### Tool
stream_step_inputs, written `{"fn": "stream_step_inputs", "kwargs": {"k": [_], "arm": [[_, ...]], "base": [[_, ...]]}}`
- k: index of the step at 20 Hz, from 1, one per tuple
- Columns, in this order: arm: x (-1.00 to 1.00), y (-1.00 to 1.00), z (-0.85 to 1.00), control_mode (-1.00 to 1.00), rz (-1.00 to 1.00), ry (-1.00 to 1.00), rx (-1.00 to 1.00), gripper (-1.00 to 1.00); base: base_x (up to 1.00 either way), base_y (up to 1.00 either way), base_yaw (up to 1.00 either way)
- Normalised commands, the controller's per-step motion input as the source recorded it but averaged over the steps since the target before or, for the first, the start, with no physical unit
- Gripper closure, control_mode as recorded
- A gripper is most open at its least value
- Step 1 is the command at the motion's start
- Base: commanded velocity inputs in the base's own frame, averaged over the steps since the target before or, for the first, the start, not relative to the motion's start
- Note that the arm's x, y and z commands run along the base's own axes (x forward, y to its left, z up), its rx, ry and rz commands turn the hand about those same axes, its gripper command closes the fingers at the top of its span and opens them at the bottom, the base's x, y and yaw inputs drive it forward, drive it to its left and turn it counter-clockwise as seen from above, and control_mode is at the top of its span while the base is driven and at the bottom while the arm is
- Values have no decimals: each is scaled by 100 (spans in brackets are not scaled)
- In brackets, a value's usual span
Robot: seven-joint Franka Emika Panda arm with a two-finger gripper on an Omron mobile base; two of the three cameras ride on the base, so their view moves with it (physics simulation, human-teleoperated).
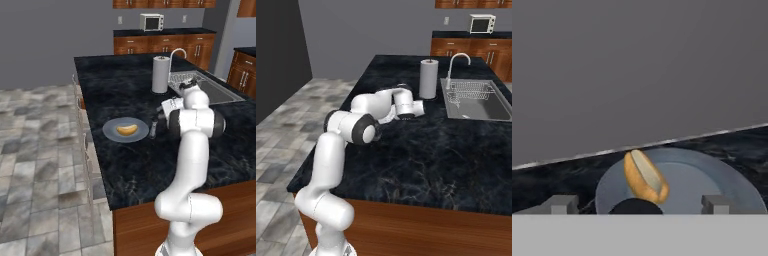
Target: Move the hot dog bun to the plate on the dining table and place the condiment next to that plate. Then navigate to the fridge and take the sausage and place it on the plate as well.
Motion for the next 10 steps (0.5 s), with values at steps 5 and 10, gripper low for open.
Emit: {"fn": "stream_step_inputs", "kwargs": {"k": [5, 10], "arm": [[-58, 22, 95, -100, -2, -4, 0, -100], [-72, 54, 100, -100, -3, -1, -4, -100]], "base": [[0, 0, 0], [0, 0, 0]]}}
